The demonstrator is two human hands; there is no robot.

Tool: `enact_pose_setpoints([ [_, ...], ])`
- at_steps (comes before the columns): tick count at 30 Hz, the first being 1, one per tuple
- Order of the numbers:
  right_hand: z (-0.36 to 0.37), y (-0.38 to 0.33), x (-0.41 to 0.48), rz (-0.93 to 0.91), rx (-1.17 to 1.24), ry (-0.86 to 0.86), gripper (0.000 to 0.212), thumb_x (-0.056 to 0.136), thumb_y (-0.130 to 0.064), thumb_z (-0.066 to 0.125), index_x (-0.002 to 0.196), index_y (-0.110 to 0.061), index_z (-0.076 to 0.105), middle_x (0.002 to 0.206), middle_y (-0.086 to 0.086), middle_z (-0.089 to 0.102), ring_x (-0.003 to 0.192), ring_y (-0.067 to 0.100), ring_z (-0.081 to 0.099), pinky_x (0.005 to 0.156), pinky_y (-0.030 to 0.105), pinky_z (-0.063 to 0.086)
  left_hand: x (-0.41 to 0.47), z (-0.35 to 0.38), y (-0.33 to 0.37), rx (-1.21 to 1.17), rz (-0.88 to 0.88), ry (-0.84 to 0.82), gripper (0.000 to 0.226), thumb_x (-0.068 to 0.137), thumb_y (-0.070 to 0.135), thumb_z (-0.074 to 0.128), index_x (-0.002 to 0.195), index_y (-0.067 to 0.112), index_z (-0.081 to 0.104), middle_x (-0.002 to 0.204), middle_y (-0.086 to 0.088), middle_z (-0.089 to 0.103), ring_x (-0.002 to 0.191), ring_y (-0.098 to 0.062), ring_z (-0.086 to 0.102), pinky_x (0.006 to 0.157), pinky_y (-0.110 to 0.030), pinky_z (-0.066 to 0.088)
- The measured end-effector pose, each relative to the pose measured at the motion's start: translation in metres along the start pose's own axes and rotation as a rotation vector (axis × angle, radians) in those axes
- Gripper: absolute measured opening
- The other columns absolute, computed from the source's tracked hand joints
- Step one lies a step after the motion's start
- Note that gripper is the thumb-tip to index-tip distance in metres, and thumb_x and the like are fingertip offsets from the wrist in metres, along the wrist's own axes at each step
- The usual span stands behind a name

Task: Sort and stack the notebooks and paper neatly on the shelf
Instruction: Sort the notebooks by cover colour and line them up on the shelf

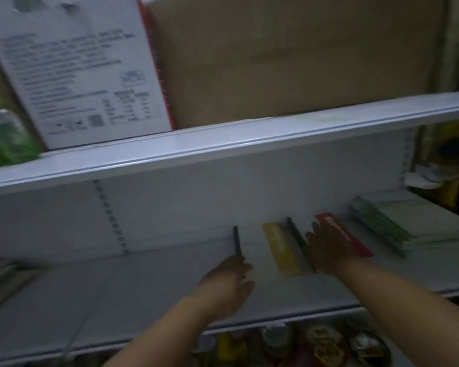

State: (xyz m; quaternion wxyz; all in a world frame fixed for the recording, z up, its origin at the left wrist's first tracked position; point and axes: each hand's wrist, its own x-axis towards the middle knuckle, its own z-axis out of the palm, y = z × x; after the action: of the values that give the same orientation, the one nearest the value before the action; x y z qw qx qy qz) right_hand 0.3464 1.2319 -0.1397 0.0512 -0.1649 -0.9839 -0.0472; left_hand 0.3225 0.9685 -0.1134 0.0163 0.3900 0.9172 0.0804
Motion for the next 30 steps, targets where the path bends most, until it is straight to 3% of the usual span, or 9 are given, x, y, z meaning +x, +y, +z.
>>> enact_pose_setpoints([
  [3,-0.021,-0.105,-0.016,-0.195,0.12,-0.057,0.061,0.098,-0.036,0.025,0.152,-0.012,0.006,0.159,0.013,0.005,0.145,0.031,0.009,0.118,0.037,0.016,-0.064,-0.039,-0.09,0.213,-0.25,-0.073,0.054,0.102,0.042,0.029,0.15,0.019,0.022,0.16,-0.004,0.01,0.147,-0.02,0.007,0.118,-0.032,0.011],
  [7,-0.042,-0.256,-0.068,-0.538,0.215,-0.135,0.057,0.099,-0.03,0.038,0.15,-0.015,0.018,0.159,0.012,-0.002,0.146,0.029,0.008,0.118,0.04,0.017,-0.171,-0.07,-0.181,0.29,-0.628,-0.039,0.059,0.098,0.05,0.03,0.148,0.019,0.026,0.157,-0.007,0.02,0.145,-0.027,0.015,0.117,-0.042,0.018],
  [9,-0.046,-0.319,-0.099,-0.704,0.216,-0.175,0.057,0.097,-0.025,0.04,0.149,-0.014,0.02,0.158,0.015,-0.001,0.145,0.031,0.007,0.118,0.042,0.016,-0.225,-0.076,-0.204,0.269,-0.733,-0.007,0.059,0.098,0.052,0.028,0.149,0.022,0.025,0.158,-0.005,0.015,0.146,-0.026,0.008,0.118,-0.044,0.013],
  [13,-0.054,-0.413,-0.154,-0.96,0.178,-0.183,0.056,0.097,-0.032,0.042,0.147,-0.013,0.024,0.158,0.015,0.006,0.145,0.031,0.008,0.116,0.046,0.017,-0.324,-0.083,-0.227,0.189,-0.835,0.029,0.059,0.099,0.051,0.027,0.15,0.024,0.021,0.161,-0.002,0.005,0.148,-0.022,-0.004,0.119,-0.045,0.003],
  [19,-0.075,-0.51,-0.183,-1.159,0.135,-0.118,0.06,0.097,-0.037,0.039,0.15,-0.018,0.019,0.159,0.013,-0.002,0.146,0.029,0.001,0.119,0.042,0.01,-0.424,-0.089,-0.258,0.131,-1.003,0.12,0.06,0.097,0.055,0.026,0.15,0.027,0.022,0.161,-0.001,0.005,0.148,-0.019,-0.002,0.118,-0.041,0.002],
  [30,-0.077,-0.677,-0.164,-1.41,0.21,-0.054,0.057,0.095,-0.033,0.04,0.148,-0.016,0.024,0.158,0.014,0.006,0.146,0.028,0.003,0.118,0.041,0.005,-0.477,-0.103,-0.354,0.129,-1.216,0.12,0.055,0.098,0.051,0.028,0.148,0.027,0.026,0.159,0.0,0.013,0.148,-0.018,0.001,0.118,-0.045,0.002],
])
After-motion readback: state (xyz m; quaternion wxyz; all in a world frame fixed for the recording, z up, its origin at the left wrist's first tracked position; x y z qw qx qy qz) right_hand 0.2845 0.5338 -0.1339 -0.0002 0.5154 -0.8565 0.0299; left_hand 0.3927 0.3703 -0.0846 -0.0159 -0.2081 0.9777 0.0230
